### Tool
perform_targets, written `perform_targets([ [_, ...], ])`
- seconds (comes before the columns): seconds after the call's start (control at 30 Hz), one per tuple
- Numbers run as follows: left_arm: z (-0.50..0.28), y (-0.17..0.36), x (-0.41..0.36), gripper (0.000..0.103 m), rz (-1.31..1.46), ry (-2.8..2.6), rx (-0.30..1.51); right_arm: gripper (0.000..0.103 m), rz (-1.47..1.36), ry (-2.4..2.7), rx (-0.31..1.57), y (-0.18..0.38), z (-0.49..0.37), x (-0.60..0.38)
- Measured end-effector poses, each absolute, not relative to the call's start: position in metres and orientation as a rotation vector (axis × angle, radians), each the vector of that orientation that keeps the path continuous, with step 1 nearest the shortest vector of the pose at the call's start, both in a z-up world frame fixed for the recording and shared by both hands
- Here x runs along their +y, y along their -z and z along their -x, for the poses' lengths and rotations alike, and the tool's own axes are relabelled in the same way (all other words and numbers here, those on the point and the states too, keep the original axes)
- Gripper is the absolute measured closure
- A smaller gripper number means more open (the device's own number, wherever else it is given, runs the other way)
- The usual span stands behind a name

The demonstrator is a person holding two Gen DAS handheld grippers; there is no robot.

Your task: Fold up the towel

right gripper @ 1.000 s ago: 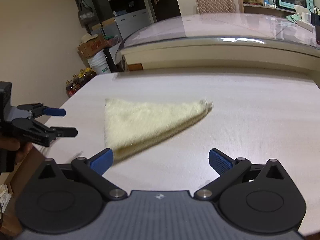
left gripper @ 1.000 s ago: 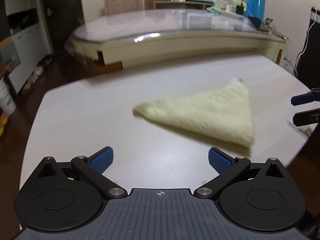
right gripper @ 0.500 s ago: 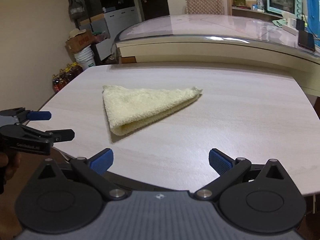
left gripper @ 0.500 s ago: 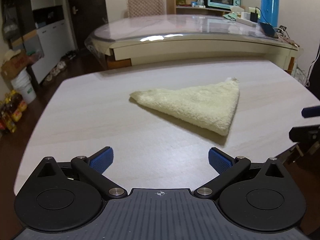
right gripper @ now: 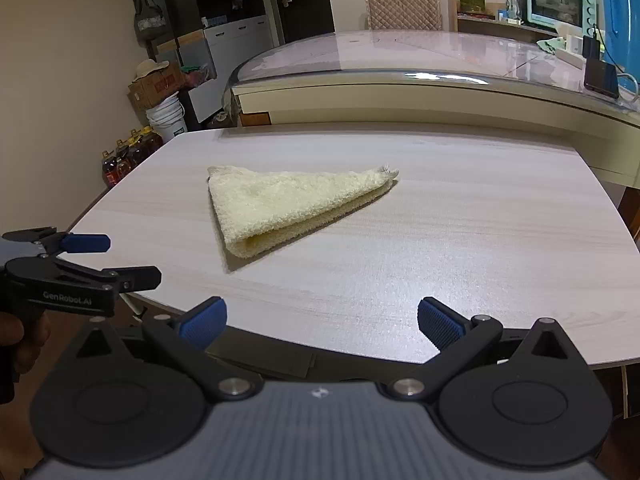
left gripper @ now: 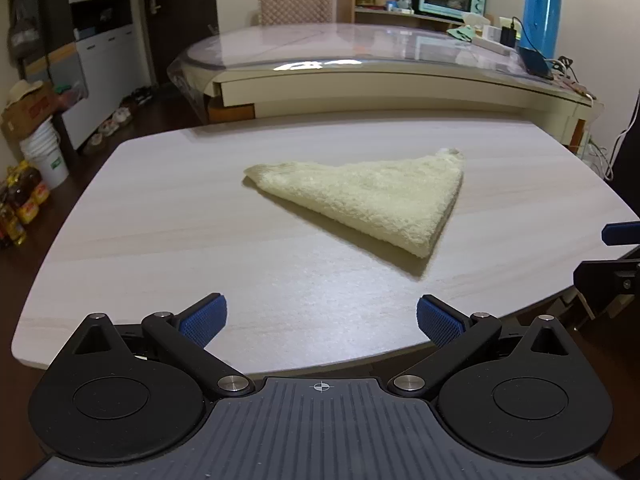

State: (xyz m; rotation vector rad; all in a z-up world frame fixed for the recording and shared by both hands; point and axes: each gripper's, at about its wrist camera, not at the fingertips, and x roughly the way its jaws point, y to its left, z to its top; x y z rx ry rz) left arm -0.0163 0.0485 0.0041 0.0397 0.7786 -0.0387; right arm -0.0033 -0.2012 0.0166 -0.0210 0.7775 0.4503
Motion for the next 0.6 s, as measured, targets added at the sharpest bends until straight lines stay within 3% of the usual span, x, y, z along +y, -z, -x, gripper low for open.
perform_targets([
  [0.6, 0.015, -0.0043, 0.0466, 0.0, -0.013, 0.021, 0.782, 0.0, 0.029, -0.445, 0.795, -0.0148, 0.0006, -0.1938],
])
